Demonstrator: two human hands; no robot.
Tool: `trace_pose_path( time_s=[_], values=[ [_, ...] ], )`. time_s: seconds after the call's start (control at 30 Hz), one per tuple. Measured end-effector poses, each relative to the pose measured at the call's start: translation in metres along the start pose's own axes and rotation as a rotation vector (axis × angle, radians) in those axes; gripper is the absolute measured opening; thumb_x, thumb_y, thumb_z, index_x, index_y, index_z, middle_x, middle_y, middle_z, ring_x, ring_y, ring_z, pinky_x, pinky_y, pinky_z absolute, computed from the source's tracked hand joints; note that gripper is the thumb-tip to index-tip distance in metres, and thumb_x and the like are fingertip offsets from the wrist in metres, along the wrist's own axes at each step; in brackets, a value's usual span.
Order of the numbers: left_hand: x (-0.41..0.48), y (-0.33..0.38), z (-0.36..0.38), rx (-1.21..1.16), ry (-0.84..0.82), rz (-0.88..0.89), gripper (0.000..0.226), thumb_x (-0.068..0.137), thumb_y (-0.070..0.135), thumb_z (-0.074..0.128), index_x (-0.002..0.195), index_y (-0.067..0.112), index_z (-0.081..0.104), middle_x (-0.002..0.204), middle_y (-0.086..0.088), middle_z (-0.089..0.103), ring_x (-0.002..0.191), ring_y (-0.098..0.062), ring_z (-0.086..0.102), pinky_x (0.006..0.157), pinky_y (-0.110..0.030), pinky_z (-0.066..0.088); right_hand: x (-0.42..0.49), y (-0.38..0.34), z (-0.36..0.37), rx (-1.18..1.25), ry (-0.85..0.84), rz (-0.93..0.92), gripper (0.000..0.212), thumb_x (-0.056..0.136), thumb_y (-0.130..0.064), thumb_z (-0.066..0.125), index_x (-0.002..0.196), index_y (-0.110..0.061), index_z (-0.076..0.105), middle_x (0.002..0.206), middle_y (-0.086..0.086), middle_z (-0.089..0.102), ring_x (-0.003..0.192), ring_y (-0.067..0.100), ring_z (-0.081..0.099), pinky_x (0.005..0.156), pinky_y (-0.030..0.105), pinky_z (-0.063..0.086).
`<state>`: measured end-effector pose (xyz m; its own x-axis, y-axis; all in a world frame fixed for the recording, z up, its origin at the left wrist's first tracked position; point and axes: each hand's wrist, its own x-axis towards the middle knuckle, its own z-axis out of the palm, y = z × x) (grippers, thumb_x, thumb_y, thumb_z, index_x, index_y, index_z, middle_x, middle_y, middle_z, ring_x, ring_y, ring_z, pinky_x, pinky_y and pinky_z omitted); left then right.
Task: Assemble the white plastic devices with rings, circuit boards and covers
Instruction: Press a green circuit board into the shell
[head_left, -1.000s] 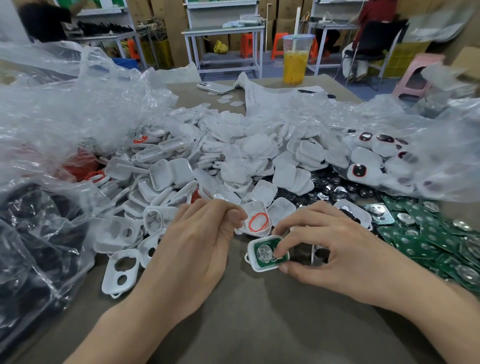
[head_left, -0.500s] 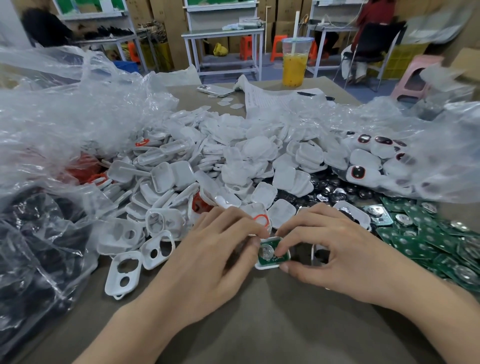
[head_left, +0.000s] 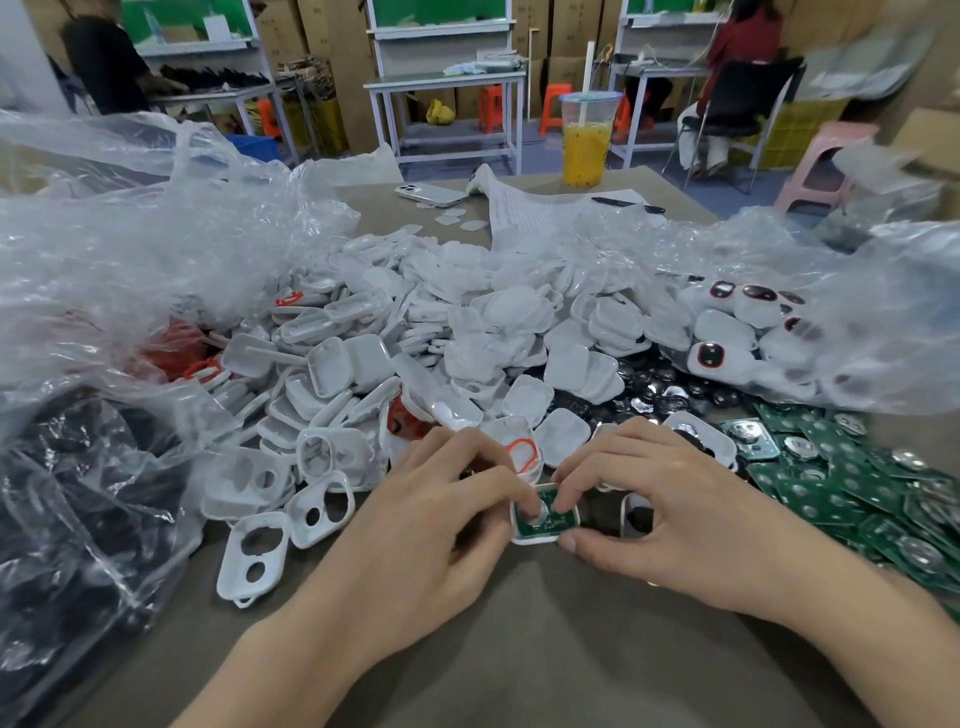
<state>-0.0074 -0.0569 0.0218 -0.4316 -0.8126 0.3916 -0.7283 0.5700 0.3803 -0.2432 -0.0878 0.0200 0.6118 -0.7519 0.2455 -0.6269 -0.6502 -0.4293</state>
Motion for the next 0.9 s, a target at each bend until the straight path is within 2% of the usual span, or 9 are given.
trace_pose_path(
  time_s=[0.27, 0.37, 0.47, 0.57, 0.7, 0.77, 0.83, 0.9],
  values=[
    [0.0, -0.001, 0.0, -0.015, -0.005, 0.001, 0.029, 0.093, 0.024, 0.046, 0.095, 0.033, 0.074, 0.103, 0.016, 0.059, 0.098, -0.008, 0.053, 0.083, -0.014, 0.039, 0.0, 0.003, 0.002, -0.011, 0.023, 0.0, 0.022, 0.083, -0.061, 0.061, 0.096, -0.044, 0.066, 0.108, -0.033, 0.061, 0.116, -0.001, 0.048, 0.101, 0.012, 0.03],
    [0.0, -0.001, 0.0, 0.011, 0.008, 0.032, 0.027, 0.095, 0.019, 0.049, 0.099, 0.03, 0.073, 0.103, 0.014, 0.06, 0.097, -0.009, 0.055, 0.083, -0.02, 0.042, 0.0, 0.003, 0.002, -0.021, 0.024, -0.007, 0.022, 0.084, -0.062, 0.061, 0.097, -0.045, 0.064, 0.107, -0.031, 0.061, 0.116, 0.001, 0.049, 0.102, 0.015, 0.031],
    [-0.001, -0.004, 0.001, 0.007, 0.052, 0.013, 0.022, 0.096, 0.008, 0.061, 0.104, 0.026, 0.071, 0.103, 0.014, 0.061, 0.095, -0.012, 0.057, 0.082, -0.027, 0.046, -0.002, 0.002, 0.003, -0.014, 0.03, 0.013, 0.026, 0.086, -0.068, 0.056, 0.1, -0.047, 0.062, 0.11, -0.031, 0.06, 0.119, 0.002, 0.048, 0.1, 0.017, 0.035],
    [-0.001, -0.003, 0.0, -0.012, 0.092, -0.024, 0.023, 0.095, 0.009, 0.058, 0.105, 0.025, 0.071, 0.102, 0.015, 0.06, 0.096, -0.009, 0.057, 0.085, -0.024, 0.044, -0.002, -0.003, 0.0, 0.055, 0.121, 0.039, 0.029, 0.092, -0.069, 0.046, 0.102, -0.046, 0.061, 0.111, -0.032, 0.06, 0.118, 0.002, 0.049, 0.094, 0.012, 0.036],
    [0.0, -0.002, -0.002, -0.032, 0.103, -0.064, 0.026, 0.096, 0.007, 0.055, 0.107, 0.024, 0.071, 0.102, 0.016, 0.06, 0.097, -0.008, 0.055, 0.084, -0.018, 0.04, -0.002, -0.002, -0.003, 0.04, 0.352, 0.091, 0.023, 0.1, -0.048, 0.048, 0.106, -0.037, 0.067, 0.104, -0.031, 0.061, 0.109, 0.002, 0.053, 0.092, 0.009, 0.033],
    [-0.001, -0.002, -0.002, -0.044, 0.114, -0.08, 0.027, 0.095, 0.003, 0.057, 0.106, 0.024, 0.071, 0.102, 0.016, 0.061, 0.098, -0.008, 0.056, 0.084, -0.018, 0.041, -0.002, 0.003, -0.004, -0.043, 0.469, 0.137, 0.014, 0.101, -0.031, 0.056, 0.106, -0.031, 0.069, 0.102, -0.028, 0.062, 0.103, 0.001, 0.052, 0.095, 0.017, 0.035],
    [-0.001, -0.003, -0.002, -0.05, 0.127, -0.093, 0.027, 0.095, 0.002, 0.057, 0.105, 0.024, 0.07, 0.102, 0.015, 0.06, 0.099, -0.009, 0.056, 0.085, -0.019, 0.042, -0.003, 0.008, -0.005, -0.115, 0.555, 0.214, 0.016, 0.099, -0.017, 0.06, 0.107, -0.027, 0.07, 0.103, -0.023, 0.063, 0.102, 0.007, 0.051, 0.096, 0.024, 0.035],
    [-0.001, -0.004, -0.002, -0.054, 0.142, -0.099, 0.028, 0.095, 0.001, 0.057, 0.104, 0.024, 0.07, 0.101, 0.015, 0.06, 0.099, -0.009, 0.056, 0.085, -0.019, 0.042, -0.006, 0.014, -0.007, -0.143, 0.566, 0.334, 0.022, 0.096, -0.021, 0.056, 0.113, -0.027, 0.068, 0.109, -0.018, 0.063, 0.106, 0.011, 0.05, 0.098, 0.031, 0.037]
  ],
)
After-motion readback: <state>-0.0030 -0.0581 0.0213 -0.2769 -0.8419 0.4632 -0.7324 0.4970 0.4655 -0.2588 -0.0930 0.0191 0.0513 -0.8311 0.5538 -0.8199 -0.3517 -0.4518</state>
